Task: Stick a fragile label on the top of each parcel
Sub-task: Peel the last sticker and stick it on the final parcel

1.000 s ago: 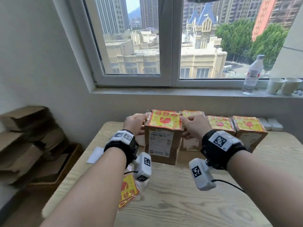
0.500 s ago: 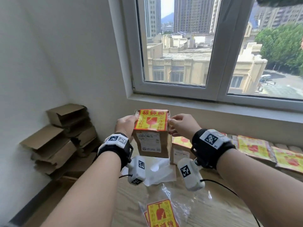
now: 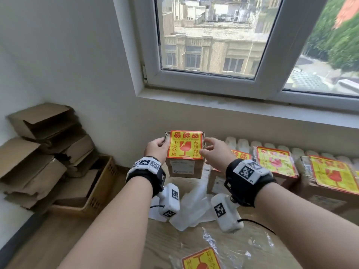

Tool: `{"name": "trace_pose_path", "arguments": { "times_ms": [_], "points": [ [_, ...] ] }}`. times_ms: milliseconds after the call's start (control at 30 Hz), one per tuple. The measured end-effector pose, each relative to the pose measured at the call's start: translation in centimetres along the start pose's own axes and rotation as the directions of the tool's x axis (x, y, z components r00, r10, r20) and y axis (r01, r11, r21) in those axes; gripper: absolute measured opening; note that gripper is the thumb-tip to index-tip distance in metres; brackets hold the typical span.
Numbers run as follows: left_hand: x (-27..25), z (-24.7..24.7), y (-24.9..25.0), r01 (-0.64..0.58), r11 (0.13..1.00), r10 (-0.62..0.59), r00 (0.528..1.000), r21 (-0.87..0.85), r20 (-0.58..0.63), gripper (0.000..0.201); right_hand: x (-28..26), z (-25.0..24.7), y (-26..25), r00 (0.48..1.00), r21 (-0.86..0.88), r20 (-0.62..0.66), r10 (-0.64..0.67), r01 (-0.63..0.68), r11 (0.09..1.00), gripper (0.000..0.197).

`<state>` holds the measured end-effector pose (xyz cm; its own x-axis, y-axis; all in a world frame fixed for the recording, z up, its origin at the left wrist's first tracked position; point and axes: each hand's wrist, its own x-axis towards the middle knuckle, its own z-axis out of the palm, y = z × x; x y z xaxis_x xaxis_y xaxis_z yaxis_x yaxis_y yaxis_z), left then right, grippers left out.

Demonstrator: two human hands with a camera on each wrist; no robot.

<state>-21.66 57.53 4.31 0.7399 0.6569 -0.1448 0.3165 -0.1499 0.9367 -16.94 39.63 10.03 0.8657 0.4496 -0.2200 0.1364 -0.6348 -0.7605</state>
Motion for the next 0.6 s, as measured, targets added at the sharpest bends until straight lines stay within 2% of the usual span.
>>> {"name": "trace_pose_path", "arguments": {
  "times_ms": [67, 200, 333, 500, 600],
  "points": [
    [1.1, 1.2, -0.7, 0.036, 0.999, -0.037, 0.998, 0.018, 0.045, 0.030, 0.5, 0.0, 0.6, 1.000, -0.099, -0.010, 0.018, -0.018, 0.995, 0.035],
    [2.5, 3.2, -1.7, 0.057, 0.996, -0.065, 0.993, 0.075, 0.103, 0.023, 1.5, -0.2, 1.7, 0.997, -0.177, -0.016, 0.073, -0.075, 0.981, 0.038],
    [2.8, 4.4, -2.3, 0.059, 0.991, -0.071, 0.992, 0.120, 0.100, 0.036, 2.1, -0.5, 2.5, 0.993, -0.197, 0.004, 0.115, -0.112, 0.974, 0.045],
    [2.8, 4.6, -2.5, 0.068, 0.977, -0.093, 0.989, 0.204, 0.116, 0.038, 2.2, -0.4, 3.5, 0.996, -0.203, 0.013, 0.083, -0.078, 0.976, 0.043],
    [2.8, 4.5, -2.0, 0.026, 0.950, -0.082, 0.983, 0.312, 0.166, 0.036, 2.2, -0.3, 4.1, 0.998, -0.189, 0.019, 0.066, -0.061, 0.980, 0.035]
  ]
}}
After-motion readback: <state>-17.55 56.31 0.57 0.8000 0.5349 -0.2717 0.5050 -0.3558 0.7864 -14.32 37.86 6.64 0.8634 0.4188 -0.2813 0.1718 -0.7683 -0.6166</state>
